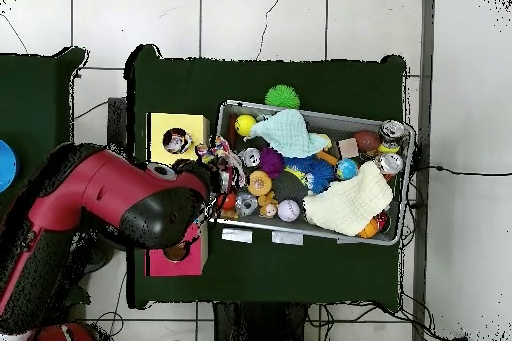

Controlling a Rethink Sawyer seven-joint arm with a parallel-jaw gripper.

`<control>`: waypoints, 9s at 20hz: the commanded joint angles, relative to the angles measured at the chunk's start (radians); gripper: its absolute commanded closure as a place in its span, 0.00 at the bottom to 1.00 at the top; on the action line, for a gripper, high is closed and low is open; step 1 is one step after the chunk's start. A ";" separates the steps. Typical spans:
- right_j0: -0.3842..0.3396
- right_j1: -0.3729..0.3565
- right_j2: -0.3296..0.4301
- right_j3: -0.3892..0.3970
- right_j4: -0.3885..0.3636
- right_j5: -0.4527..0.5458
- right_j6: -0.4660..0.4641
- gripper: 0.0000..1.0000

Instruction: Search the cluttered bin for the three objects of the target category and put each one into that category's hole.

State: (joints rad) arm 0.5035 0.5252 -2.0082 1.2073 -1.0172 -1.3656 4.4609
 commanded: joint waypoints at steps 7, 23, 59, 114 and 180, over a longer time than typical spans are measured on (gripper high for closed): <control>0.069 -0.128 0.220 -0.123 -0.108 -0.089 0.175 1.00; 0.072 -0.080 0.196 -0.191 -0.003 -0.031 0.283 1.00; 0.089 0.031 0.144 -0.199 0.091 -0.003 0.332 1.00; 0.024 0.047 0.105 -0.384 0.184 0.173 0.340 1.00; 0.007 0.220 0.124 -0.005 0.103 0.643 0.417 1.00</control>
State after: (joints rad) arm 0.5394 0.6886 -1.9763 1.1670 -0.9280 -0.8041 4.4688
